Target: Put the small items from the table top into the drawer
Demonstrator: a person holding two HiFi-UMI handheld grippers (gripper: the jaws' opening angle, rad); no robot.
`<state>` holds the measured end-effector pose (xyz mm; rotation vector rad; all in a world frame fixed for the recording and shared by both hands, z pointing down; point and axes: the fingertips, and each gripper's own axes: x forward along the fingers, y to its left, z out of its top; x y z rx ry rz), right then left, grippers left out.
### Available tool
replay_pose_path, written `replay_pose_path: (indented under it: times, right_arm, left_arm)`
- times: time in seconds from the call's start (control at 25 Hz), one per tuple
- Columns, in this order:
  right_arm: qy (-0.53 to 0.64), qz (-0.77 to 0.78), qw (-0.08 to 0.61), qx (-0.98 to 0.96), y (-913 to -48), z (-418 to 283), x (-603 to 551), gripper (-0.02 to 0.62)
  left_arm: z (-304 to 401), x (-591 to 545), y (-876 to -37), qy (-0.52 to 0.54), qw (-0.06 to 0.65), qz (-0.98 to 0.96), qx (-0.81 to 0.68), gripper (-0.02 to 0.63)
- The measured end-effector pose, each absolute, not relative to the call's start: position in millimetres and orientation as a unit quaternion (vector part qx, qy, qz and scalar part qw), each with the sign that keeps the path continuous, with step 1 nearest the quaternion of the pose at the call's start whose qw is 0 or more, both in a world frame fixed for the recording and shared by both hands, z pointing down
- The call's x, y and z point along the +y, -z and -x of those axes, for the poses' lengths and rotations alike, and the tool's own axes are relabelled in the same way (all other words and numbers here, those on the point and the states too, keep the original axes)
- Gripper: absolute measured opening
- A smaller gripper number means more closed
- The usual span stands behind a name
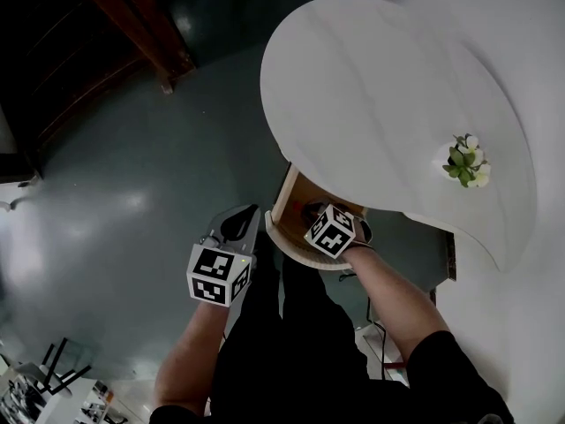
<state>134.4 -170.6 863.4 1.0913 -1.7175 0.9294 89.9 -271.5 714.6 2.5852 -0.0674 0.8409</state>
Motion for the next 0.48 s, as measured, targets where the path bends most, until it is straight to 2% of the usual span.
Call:
replay_pose_path:
  times: [0.24, 0.36, 0.48]
  right_arm:
    - [-0.392, -0.429, 0.448, -0.679, -888.3, -138.4, -164.8, 0.054]
    - [-0.392, -0.432, 0.448, -0.677, -888.2, -139.0, -165.7, 0.089]
    - [-0.395, -0.440, 0.439, -0.677, -878.0, -138.7, -166.6, 0.094]
  left_arm:
    - [-83.7, -270.9, -723.9, -0.313, 0.210, -0.926, -0.028, -0.003]
    - [-81.2, -272.3, -725.1, -0.315, 0.211, -0.925, -0.029, -0.003]
    - [-80.5, -273.4, -721.5, -0.313, 0.212, -0.925, -0.029, -0.003]
